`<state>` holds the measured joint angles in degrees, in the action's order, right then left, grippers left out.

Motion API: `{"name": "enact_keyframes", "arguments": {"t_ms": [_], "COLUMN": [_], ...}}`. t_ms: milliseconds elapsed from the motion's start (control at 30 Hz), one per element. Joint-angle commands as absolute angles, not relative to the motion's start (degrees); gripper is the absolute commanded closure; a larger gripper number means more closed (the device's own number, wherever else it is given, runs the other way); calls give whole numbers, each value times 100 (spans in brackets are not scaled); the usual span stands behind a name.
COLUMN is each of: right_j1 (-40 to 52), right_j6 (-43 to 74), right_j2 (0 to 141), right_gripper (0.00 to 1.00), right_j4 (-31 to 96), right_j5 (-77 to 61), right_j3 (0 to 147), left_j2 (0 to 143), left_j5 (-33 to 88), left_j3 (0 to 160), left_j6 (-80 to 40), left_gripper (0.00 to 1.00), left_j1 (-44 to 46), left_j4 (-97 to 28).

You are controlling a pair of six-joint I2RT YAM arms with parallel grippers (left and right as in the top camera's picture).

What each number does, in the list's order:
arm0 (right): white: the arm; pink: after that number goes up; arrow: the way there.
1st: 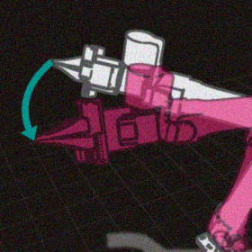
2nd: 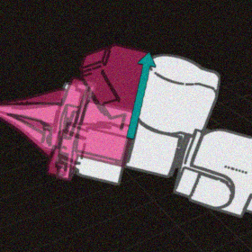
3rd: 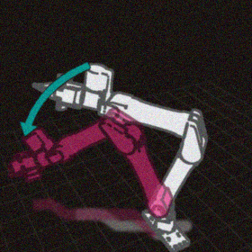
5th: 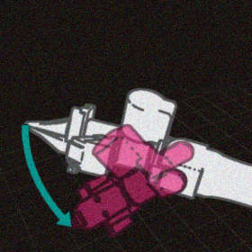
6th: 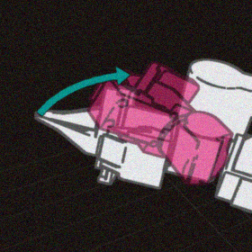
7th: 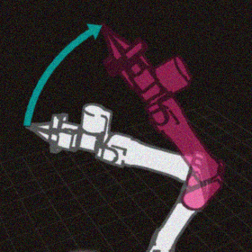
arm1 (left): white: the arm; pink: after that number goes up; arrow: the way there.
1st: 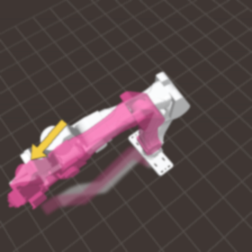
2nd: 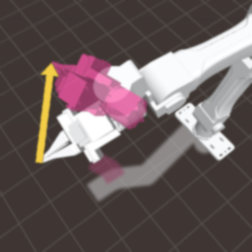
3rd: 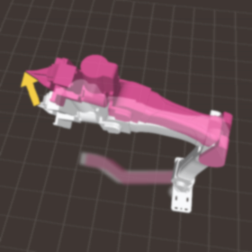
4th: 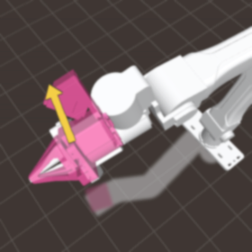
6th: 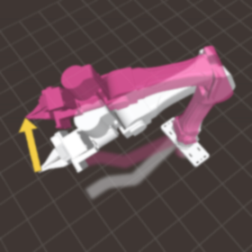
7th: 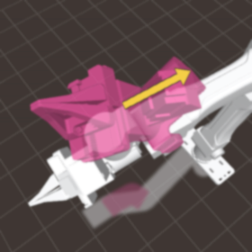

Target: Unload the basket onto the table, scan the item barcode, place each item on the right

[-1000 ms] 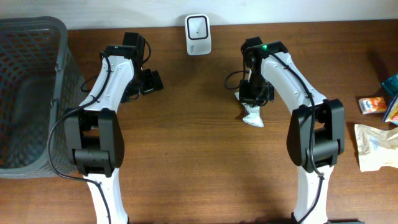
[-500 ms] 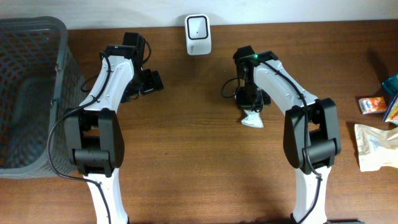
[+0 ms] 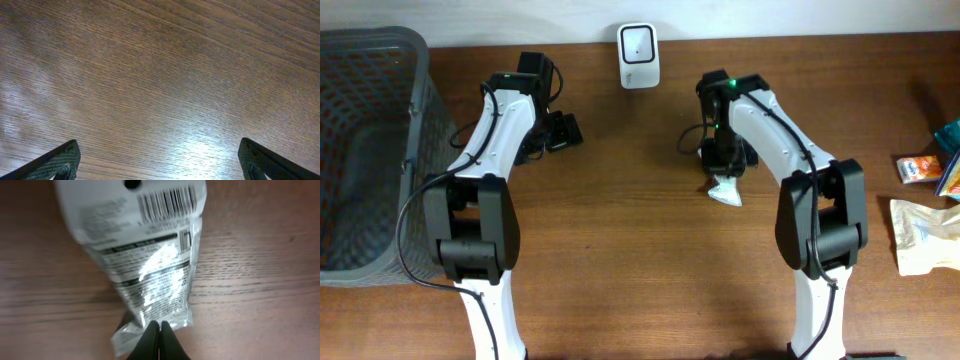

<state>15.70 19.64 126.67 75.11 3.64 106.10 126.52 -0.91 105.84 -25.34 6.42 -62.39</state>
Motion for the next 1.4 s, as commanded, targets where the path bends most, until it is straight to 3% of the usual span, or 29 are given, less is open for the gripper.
{"name": "enact_keyframes", "arguments": {"t_ms": [0,233,467,700,767,867,900,1000,1167,1367], "right_j1": [1619,1660,1664,1671,1747,1920,1970,2123,2174,2178], "right_j6": [1975,1988,2001,1994,1883,1522,1527,1533,1730,2043], "right_j2": [12700,12702,12702,12682,12682,12689,12693,12702,12702,12702], "right_gripper": [96,93,96,95,83,43,36,29,29,49], "right_j4": [7642,7181,6858,7773,8009,8027,7996,7830,7373,6879], "right_j5": [301,298,178,263,257,353,491,792,1127,1780], "right_j3": [10833,10213,9835,10792,11067,11067,11024,10849,10394,9786], "left_j2": [12481,12481,12481,12481,12481,12481,12481,12481,12481,12481], "left_j5": [-132,-132,-132,-132,-132,-132,-132,-132,-132,-132], "left_j3": [10560,10560,10560,10560,10560,10560,10560,10560,10560,10560], "left_j6": [-2521,-2521,-2521,-2521,-2521,-2521,-2521,-2521,-2521,-2521], "left_gripper": [1,1,1,1,1,1,1,1,1,1], "left_j1": [661,661,661,661,659,659,659,666,666,666], "left_j4": [-6243,-6246,-6243,-6246,-6243,-6246,-6243,-6243,-6246,-6243]}}
